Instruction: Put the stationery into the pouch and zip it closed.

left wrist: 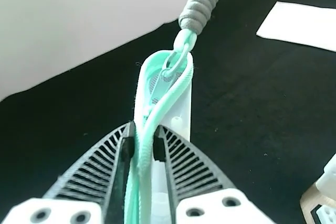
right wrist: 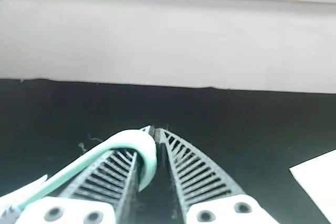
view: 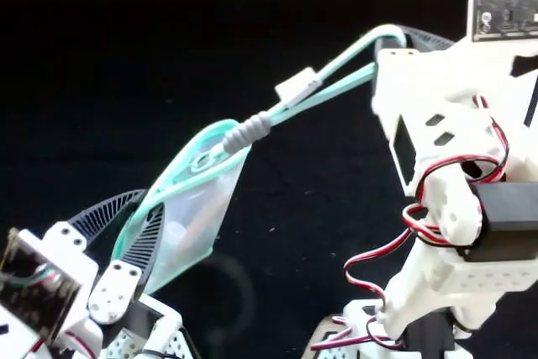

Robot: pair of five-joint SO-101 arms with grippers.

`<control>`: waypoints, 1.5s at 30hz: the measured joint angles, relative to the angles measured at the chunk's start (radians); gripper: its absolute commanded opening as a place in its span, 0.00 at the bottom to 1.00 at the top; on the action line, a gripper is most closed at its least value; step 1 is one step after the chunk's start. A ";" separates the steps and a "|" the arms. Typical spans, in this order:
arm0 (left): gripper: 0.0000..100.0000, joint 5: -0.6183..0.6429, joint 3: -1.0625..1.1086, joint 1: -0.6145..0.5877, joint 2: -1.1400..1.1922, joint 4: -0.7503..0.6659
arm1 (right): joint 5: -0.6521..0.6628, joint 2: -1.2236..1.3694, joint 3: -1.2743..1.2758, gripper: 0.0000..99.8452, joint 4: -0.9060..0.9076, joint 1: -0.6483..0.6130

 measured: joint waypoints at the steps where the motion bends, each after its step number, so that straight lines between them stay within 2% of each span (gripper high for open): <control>1: 0.01 0.000 0.000 0.000 -0.008 0.000 | 0.000 0.000 0.000 0.01 -0.002 0.015; 10: 0.01 -0.002 -0.006 -0.043 -0.021 0.000 | 0.002 -0.006 0.000 0.01 -0.003 0.132; 19: 0.01 -0.002 -0.091 -0.048 -0.032 0.064 | 0.003 0.003 0.071 0.01 -0.103 0.451; 29: 0.01 0.002 -0.106 -0.064 -0.038 0.080 | 0.000 0.080 0.321 0.01 -0.230 0.634; 37: 0.01 0.002 -0.077 -0.064 -0.038 0.080 | 0.000 0.091 0.364 0.01 -0.235 0.592; 41: 0.01 0.002 -0.028 -0.064 -0.035 0.080 | 0.000 0.089 0.376 0.01 -0.235 0.483; 45: 0.01 0.002 0.015 -0.064 -0.037 0.080 | 0.000 0.086 0.359 0.01 -0.235 0.307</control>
